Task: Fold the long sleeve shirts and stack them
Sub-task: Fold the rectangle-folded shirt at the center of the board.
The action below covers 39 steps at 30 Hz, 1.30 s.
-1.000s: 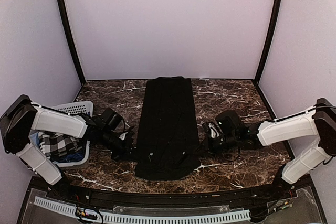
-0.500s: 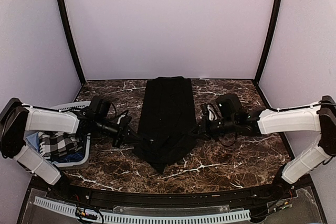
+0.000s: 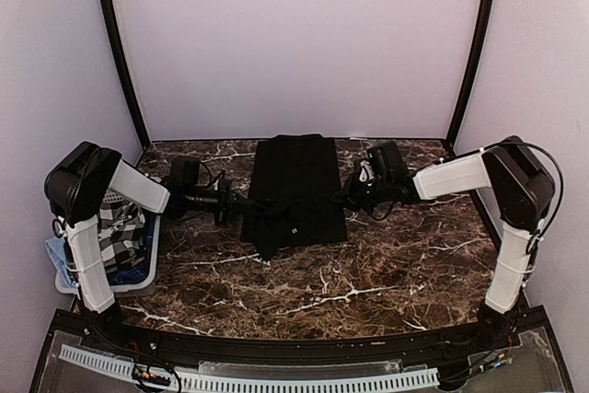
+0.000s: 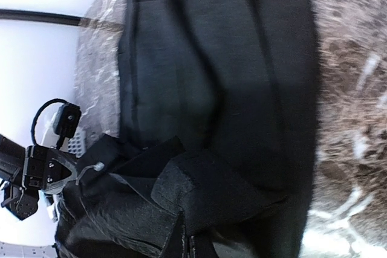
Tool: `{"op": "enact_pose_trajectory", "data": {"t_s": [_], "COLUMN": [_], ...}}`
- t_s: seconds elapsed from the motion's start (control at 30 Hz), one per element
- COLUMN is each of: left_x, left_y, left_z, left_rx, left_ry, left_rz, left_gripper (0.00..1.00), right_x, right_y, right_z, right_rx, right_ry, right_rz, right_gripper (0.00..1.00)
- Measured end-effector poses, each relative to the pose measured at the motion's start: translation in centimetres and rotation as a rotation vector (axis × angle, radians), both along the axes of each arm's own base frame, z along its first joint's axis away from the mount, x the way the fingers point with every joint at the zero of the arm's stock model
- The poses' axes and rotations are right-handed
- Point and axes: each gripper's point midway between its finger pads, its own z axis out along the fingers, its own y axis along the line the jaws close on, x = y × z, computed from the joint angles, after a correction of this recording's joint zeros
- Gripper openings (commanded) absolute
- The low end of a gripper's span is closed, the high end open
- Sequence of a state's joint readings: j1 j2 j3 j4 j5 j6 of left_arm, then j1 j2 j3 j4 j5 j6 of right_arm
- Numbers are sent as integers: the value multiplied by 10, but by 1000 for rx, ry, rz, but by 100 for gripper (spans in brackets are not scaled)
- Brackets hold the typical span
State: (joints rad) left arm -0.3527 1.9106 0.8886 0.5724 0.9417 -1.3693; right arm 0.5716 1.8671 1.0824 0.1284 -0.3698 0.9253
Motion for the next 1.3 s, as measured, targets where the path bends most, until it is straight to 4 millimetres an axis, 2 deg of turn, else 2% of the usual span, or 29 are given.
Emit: {"op": "enact_pose_trajectory", "data": {"t_s": [0.07,0.13,0.2,0.27,0.33,0.37,0.4,0.47,0.53,0.63,0.73,0.9,1.03,1.13,1.3], "left_x": [6,10,12,14,17,17,18,21,25,33,39,47,49,48,48], "left_y": [-2,-2,-2,-3,-4,-4,-3,-3,-1,1,3,3,3,3,3], "left_z": [-12,-18,-18,-16,-14,-13,-13,-12,-11,-7,-2,9,14,12,11], "left_rx": [3,5,5,4,4,5,7,11,19,37,56,78,88,97,102], "left_ry": [13,19,14,3,-9,-18,-27,-40,-60,-99,-146,-221,-258,-258,-257], "left_rz": [8,15,19,21,22,22,22,28,34,41,40,27,14,8,4], "left_gripper": [0,0,0,1,19,25,37,53,64,73,80,82,82,82,82], "right_x": [4,7,9,10,11,11,11,11,11,12,15,13,5,-8,-28], "right_y": [-6,-12,-14,-16,-15,-15,-15,-15,-16,-18,-20,-22,-22,-16,-4], "right_z": [-10,-12,-12,-12,-11,-11,-11,-10,-8,2,21,42,37,30,20], "right_rx": [-13,-8,1,4,7,8,8,5,0,-10,-20,-42,-126,-197,-290], "right_ry": [21,29,25,26,22,20,18,14,5,-20,-69,-147,-190,-217,-265], "right_rz": [-19,-40,-50,-55,-53,-51,-50,-48,-44,-39,-34,2,45,102,200], "right_gripper": [0,0,0,6,17,23,31,44,51,57,60,61,60,58,46]}}
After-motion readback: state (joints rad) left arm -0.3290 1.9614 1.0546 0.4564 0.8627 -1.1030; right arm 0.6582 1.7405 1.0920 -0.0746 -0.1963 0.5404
